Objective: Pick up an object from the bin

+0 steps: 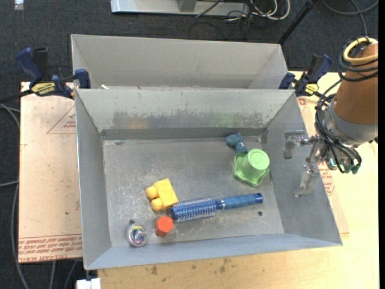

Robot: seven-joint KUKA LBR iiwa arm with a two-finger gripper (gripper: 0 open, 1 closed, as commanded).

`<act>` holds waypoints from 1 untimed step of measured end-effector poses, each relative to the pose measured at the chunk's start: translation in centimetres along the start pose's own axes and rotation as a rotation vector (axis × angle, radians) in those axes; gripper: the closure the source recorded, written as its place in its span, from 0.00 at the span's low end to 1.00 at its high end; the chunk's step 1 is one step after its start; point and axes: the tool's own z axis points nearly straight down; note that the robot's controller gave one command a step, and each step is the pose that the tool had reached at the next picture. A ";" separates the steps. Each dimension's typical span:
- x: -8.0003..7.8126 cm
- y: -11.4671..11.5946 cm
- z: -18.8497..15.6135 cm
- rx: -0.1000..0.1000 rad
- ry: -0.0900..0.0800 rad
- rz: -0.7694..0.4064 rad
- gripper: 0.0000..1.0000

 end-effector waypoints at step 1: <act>1.8 4.0 11.1 -0.002 0.002 -0.094 0.00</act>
Offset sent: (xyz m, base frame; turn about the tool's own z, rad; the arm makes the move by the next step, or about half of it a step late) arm -0.0169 0.0377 -0.1057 -0.0929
